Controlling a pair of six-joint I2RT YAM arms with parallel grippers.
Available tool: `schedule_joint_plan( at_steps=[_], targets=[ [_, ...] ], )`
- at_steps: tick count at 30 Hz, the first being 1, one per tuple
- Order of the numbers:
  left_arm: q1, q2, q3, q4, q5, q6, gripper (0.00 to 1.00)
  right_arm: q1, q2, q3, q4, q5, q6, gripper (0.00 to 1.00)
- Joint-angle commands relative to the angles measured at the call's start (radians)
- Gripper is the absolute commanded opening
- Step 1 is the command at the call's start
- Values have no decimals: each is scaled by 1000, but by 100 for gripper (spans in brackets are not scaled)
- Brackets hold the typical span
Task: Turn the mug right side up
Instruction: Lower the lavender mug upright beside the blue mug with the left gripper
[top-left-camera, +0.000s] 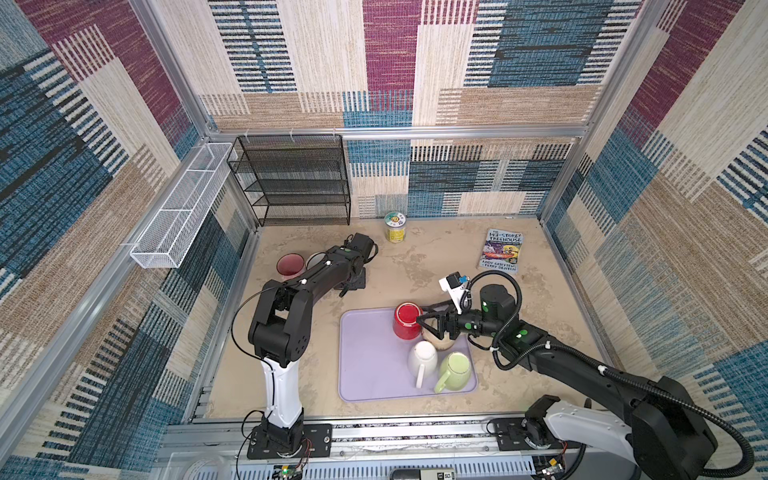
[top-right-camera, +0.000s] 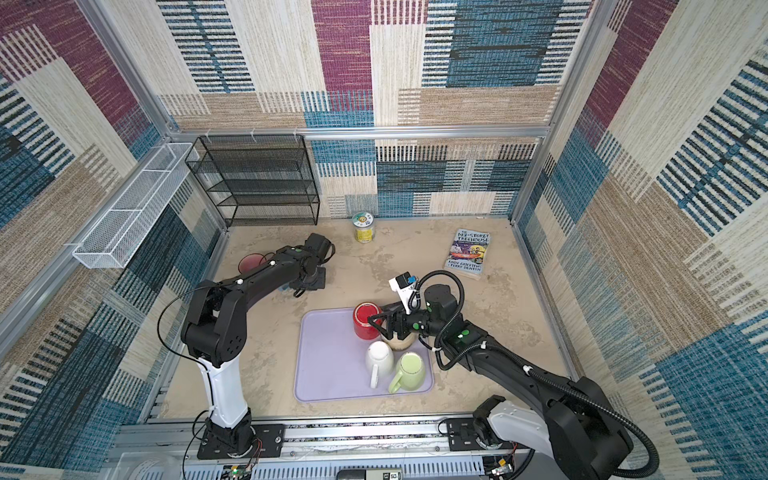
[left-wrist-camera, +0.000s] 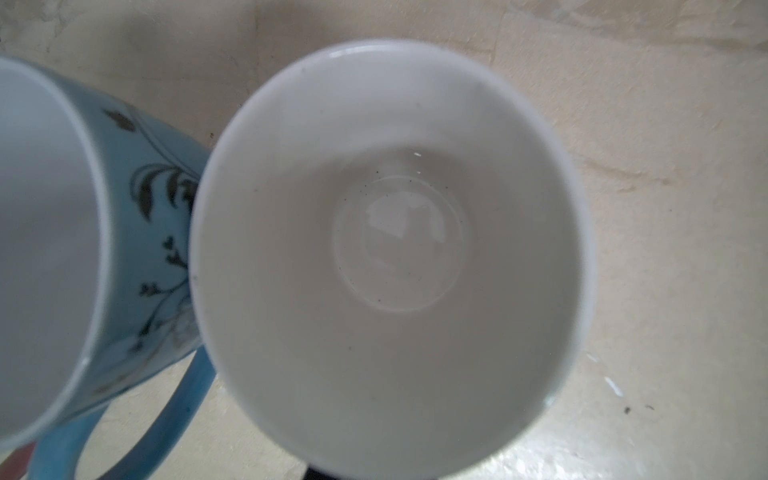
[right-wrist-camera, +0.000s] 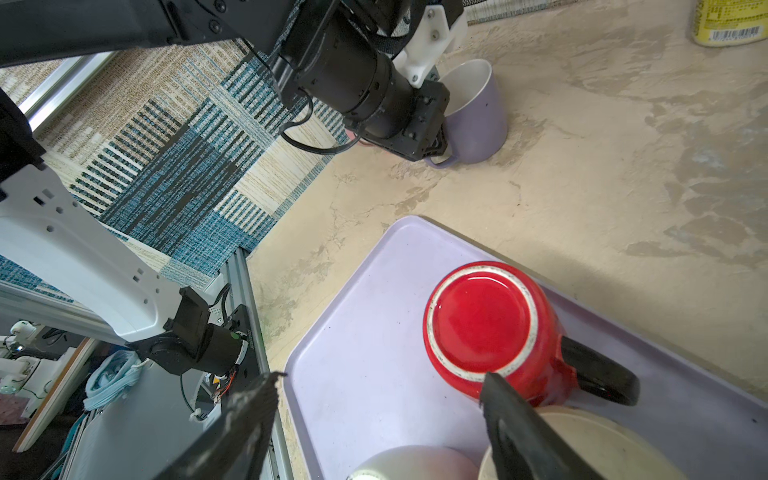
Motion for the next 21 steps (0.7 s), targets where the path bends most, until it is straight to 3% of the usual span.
schedule_joint_plan(
  at_steps=[1, 6, 11, 21],
  targets=[
    [2, -4, 10, 0, -24, -28, 20, 0, -6, 2, 3, 7, -13, 79],
    [1, -8, 11, -5, -23, -31, 33, 0, -14, 2, -7, 8, -19, 79],
    [1, -31, 6, -8, 1, -31, 64, 0, -22, 13, -28, 20, -29, 81],
    [-14, -202, -45, -6, 61, -35, 81, 2, -64, 57, -121, 60, -35, 81]
  ],
)
